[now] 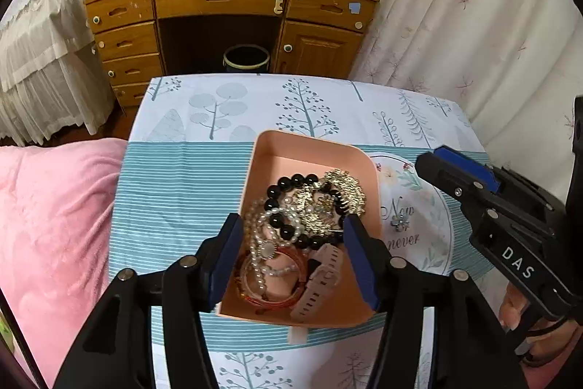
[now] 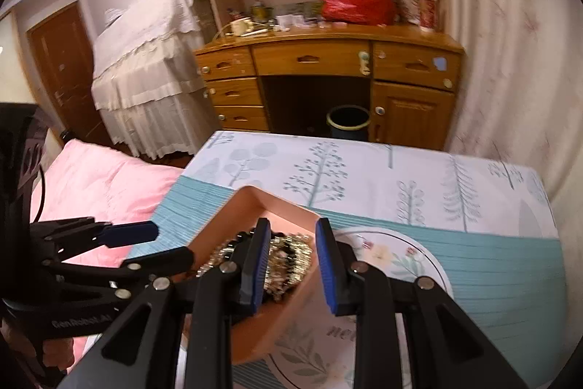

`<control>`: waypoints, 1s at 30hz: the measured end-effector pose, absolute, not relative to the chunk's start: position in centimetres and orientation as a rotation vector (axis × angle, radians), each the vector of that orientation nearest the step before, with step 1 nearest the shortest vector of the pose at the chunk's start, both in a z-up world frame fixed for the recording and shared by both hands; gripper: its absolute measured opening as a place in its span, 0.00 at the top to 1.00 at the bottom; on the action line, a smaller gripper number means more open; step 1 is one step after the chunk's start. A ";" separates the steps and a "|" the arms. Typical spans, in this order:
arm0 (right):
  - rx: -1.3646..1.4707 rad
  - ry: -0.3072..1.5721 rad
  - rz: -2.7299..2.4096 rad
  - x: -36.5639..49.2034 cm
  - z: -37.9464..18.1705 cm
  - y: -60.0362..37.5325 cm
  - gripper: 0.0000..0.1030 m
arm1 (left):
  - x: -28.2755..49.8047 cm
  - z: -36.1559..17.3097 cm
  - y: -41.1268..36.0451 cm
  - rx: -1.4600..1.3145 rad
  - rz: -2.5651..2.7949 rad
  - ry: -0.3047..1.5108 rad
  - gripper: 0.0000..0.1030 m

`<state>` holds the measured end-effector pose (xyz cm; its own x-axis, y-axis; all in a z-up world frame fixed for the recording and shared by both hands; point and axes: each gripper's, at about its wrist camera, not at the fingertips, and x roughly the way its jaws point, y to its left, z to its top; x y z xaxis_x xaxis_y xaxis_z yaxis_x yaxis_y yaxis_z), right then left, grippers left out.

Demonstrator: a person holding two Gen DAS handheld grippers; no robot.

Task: Organize jewelry
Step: 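Carry both brooches over the pink box and open both tools, then grasp the hoop earring with the left tool while the right grasps the blue flower brooch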

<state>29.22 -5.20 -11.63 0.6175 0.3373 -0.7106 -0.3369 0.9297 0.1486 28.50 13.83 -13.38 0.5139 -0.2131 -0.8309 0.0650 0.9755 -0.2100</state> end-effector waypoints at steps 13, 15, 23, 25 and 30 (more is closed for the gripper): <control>-0.250 0.868 0.387 27.1 -18.3 -9.1 0.64 | 30.5 -12.7 9.0 -0.228 -0.285 1.115 0.38; -0.324 0.858 0.410 26.7 -19.2 -8.8 0.64 | 31.7 -12.2 7.9 -0.183 -0.307 1.134 0.38; -0.379 0.826 0.455 26.7 -20.6 -8.8 0.64 | 37.6 -11.6 2.2 0.152 -0.510 1.194 0.38; -0.376 0.827 0.466 26.9 -20.9 -8.8 0.64 | 38.9 -11.9 0.7 0.261 -0.552 1.205 0.38; -0.394 0.823 0.471 26.8 -21.7 -8.2 0.64 | 41.7 -15.2 -2.2 0.459 -0.612 1.326 0.38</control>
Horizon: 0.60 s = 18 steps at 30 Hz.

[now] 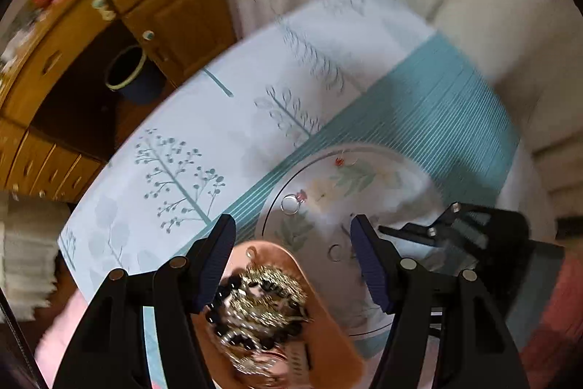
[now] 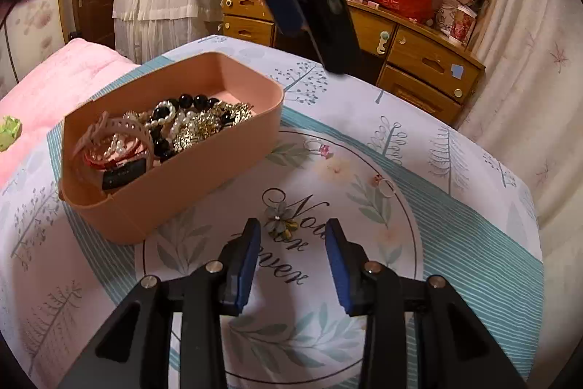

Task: Organize jewelry
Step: 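Grasp the hoop earring with the left tool while the right grasps the blue flower brooch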

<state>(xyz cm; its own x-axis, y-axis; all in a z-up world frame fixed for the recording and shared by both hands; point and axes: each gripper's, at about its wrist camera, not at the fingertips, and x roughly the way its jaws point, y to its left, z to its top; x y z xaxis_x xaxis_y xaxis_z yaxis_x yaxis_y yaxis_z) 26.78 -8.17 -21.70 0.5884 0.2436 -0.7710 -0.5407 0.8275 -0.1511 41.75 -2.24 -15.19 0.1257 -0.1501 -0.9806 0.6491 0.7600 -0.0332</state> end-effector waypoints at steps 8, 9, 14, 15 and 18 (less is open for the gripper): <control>-0.376 0.825 0.468 27.5 -22.1 -7.4 0.72 | 43.7 -20.0 -3.9 0.536 -0.615 1.430 0.51; -0.366 0.830 0.478 27.6 -22.1 -7.5 0.79 | 43.9 -20.4 -4.0 0.537 -0.612 1.437 0.56; -0.391 0.822 0.491 27.5 -22.1 -7.3 0.83 | 44.9 -21.9 -4.4 0.516 -0.609 1.462 0.65; -0.388 0.824 0.492 27.5 -22.1 -7.4 0.83 | 45.0 -22.2 -4.4 0.517 -0.609 1.465 0.65; -0.373 0.828 0.500 27.7 -22.1 -7.8 0.83 | 44.9 -22.2 -4.6 0.521 -0.622 1.452 0.66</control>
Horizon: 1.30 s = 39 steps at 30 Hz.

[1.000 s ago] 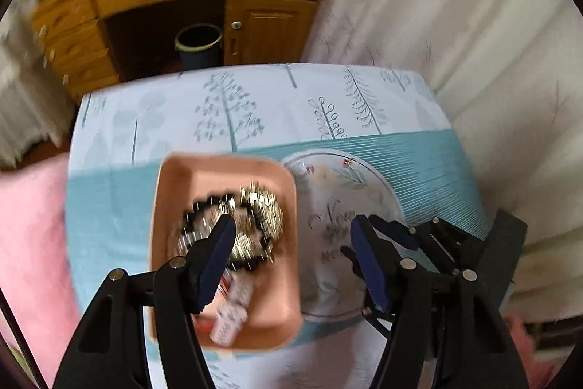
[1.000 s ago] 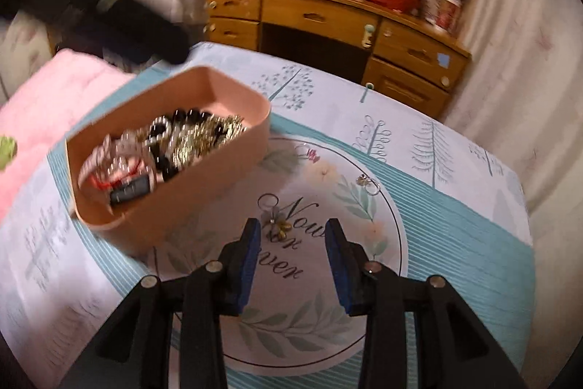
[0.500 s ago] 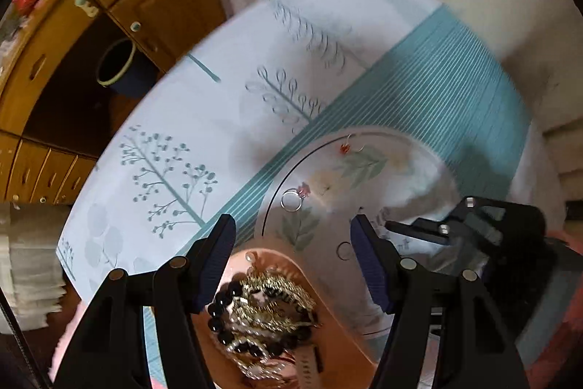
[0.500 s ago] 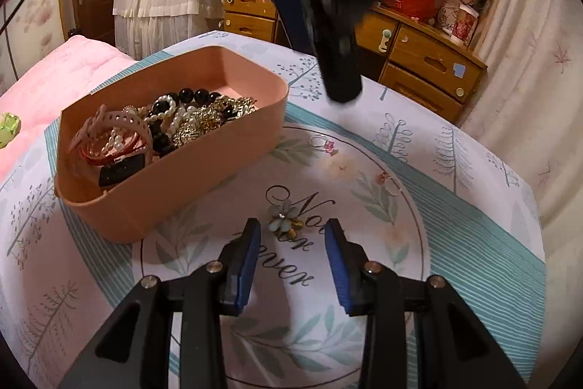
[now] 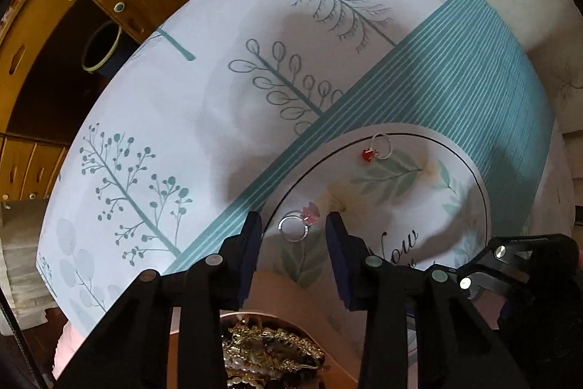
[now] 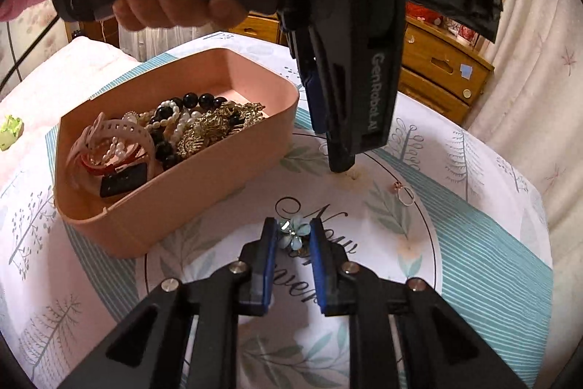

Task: Organize jewelry
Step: 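Grasp the hoop earring with the left tool while the right grasps the blue flower brooch, then carry both pieces over the pink box and open both tools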

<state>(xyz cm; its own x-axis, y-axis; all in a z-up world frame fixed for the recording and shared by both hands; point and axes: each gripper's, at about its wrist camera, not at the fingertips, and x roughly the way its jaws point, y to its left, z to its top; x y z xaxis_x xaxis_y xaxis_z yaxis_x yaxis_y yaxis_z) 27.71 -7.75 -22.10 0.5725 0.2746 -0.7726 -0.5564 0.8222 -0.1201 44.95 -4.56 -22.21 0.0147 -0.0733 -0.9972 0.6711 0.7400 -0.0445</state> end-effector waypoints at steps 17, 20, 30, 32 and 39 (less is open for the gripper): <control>-0.299 0.853 0.482 28.2 -20.8 -8.7 0.83 | 44.9 -21.0 -4.9 0.509 -0.613 1.394 0.94; -0.262 0.843 0.479 27.9 -19.9 -9.2 0.83 | 44.4 -20.0 -5.2 0.524 -0.626 1.361 0.94; -0.145 0.778 0.495 26.5 -17.0 -8.9 0.83 | 43.4 -15.5 -2.5 0.462 -0.588 1.286 0.94; -0.124 0.758 0.512 26.0 -16.3 -8.5 0.83 | 43.2 -14.6 -1.8 0.445 -0.582 1.272 0.94; -0.065 0.677 0.577 24.3 -14.2 -7.1 0.83 | 42.2 -11.3 0.8 0.395 -0.552 1.215 0.94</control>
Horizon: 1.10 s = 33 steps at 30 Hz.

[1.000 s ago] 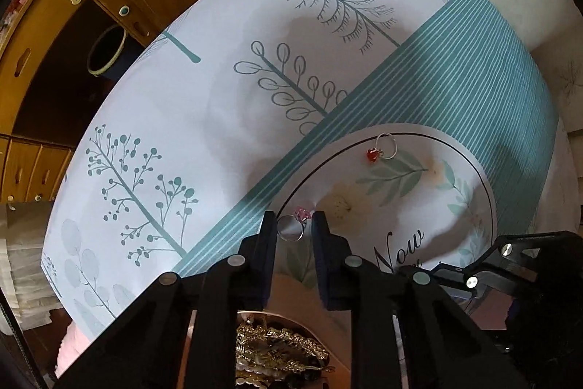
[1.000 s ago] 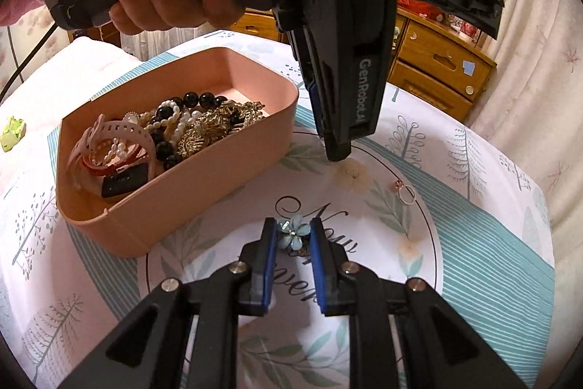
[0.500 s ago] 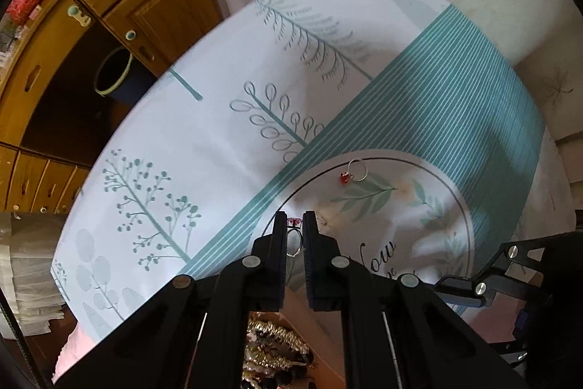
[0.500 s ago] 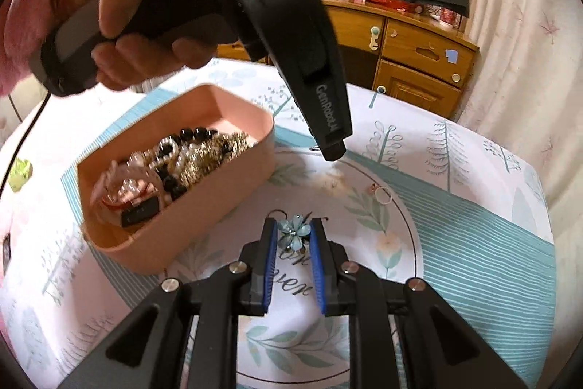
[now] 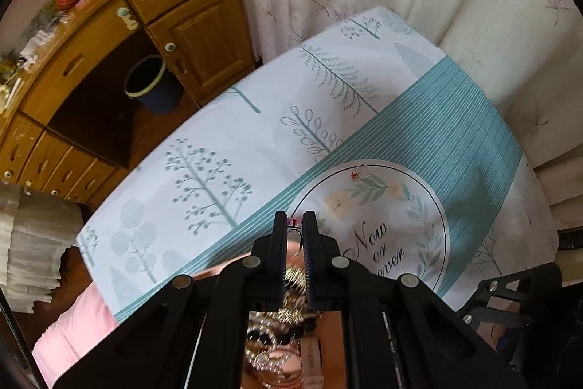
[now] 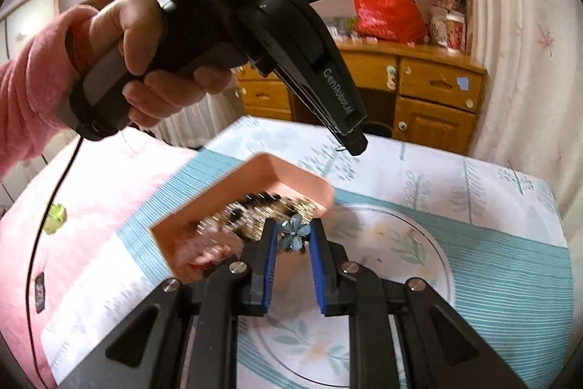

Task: Organize jewelry
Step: 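Carry both pieces over the pink box and open both tools, then grasp the red-bead hoop earring on the plate with the right tool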

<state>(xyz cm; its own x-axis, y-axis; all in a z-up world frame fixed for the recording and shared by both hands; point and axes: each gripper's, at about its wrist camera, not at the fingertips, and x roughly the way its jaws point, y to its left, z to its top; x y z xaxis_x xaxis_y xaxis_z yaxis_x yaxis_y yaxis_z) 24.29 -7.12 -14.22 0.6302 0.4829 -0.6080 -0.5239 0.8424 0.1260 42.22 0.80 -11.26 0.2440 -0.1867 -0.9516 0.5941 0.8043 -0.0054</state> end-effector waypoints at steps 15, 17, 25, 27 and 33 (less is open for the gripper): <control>0.024 0.733 0.587 24.1 -12.9 -4.1 0.56 | 37.1 -8.5 6.9 0.334 -0.533 1.186 0.54; 0.036 0.743 0.560 24.3 -13.2 -4.7 0.55 | 36.6 -8.3 7.6 0.312 -0.524 1.176 0.47; -0.010 0.833 0.389 26.1 -14.7 -7.5 0.54 | 33.9 -9.2 11.3 0.199 -0.317 1.121 0.17; 0.002 0.870 0.330 27.0 -15.4 -8.7 0.53 | 33.0 -9.5 12.3 0.167 -0.252 1.087 0.05; 0.087 0.953 0.189 29.4 -17.5 -12.4 0.53 | 29.7 -10.7 15.2 0.098 -0.092 1.007 0.01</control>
